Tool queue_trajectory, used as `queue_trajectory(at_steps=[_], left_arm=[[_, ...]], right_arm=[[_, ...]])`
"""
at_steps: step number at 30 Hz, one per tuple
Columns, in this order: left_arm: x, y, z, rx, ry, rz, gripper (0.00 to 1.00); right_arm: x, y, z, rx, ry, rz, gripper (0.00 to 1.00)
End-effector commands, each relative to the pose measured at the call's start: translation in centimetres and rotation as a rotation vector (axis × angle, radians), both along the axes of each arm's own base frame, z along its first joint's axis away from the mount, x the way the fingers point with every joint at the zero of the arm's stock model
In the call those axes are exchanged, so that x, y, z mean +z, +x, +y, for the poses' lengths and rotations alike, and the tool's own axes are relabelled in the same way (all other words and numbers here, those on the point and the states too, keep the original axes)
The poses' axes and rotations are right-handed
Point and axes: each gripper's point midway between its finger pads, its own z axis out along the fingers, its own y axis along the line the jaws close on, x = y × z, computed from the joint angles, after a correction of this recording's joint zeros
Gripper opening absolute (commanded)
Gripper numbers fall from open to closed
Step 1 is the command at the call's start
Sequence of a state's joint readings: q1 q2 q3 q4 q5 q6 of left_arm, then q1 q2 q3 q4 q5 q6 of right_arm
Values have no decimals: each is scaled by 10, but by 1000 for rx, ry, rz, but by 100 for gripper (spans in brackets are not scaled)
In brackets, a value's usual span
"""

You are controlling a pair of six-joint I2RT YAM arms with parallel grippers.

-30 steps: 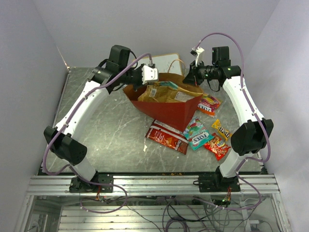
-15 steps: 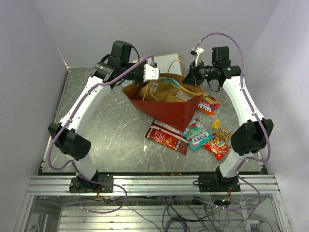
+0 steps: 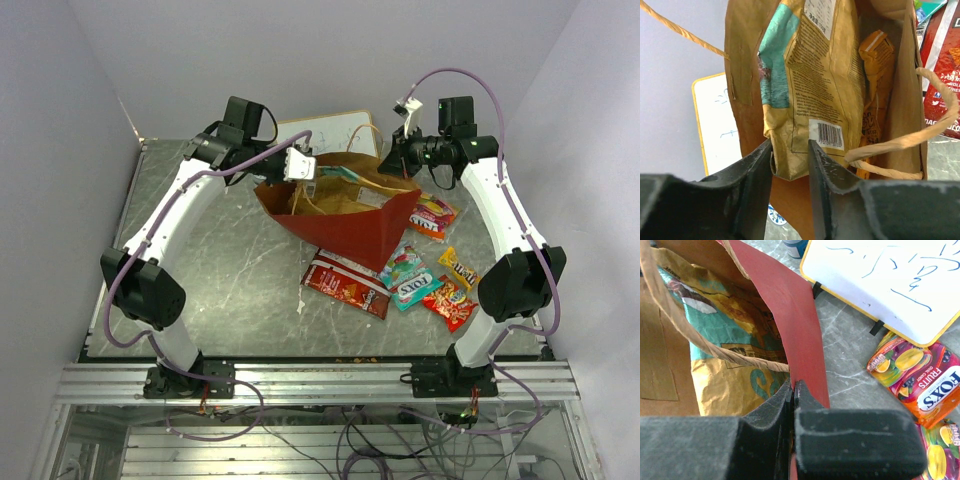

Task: Place the snacks into the paper bag
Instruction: Adjust the snack in the paper bag.

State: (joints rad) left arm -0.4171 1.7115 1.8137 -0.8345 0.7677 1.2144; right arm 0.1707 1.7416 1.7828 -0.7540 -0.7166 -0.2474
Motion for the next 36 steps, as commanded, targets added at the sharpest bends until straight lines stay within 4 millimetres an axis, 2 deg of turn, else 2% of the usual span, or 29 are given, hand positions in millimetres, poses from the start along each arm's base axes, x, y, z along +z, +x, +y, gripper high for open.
queue_trajectory(at_steps=[1,4,6,12,14,18,26,32,36], left_arm=[[14,-5,1,18,-36,-18,46],[20,-3,2,43,-45,-29,48],[15,-11,3,9,-18,-6,48],[-24,-40,-6,-115,149,117,48],[-34,-44,-10,-126,201,122,46],[-45,-36,-12,-109,269,55,38],[-44,-12,1,-121,393,-174,9],[-36,15,13,-53,437,-251,7],[-45,23,30,-40,491,-255,7]], right_arm=[[5,-3,2,10,8,-9,0],[4,-4,2,12,10,-5,0],[4,-6,2,13,13,-1,0],[5,-9,1,7,7,-7,0],[5,-11,1,9,12,-4,0],[6,-15,3,25,23,7,0],[17,-27,5,72,31,-11,0],[17,-34,2,85,10,-20,0],[19,-34,-1,72,-9,-34,0]])
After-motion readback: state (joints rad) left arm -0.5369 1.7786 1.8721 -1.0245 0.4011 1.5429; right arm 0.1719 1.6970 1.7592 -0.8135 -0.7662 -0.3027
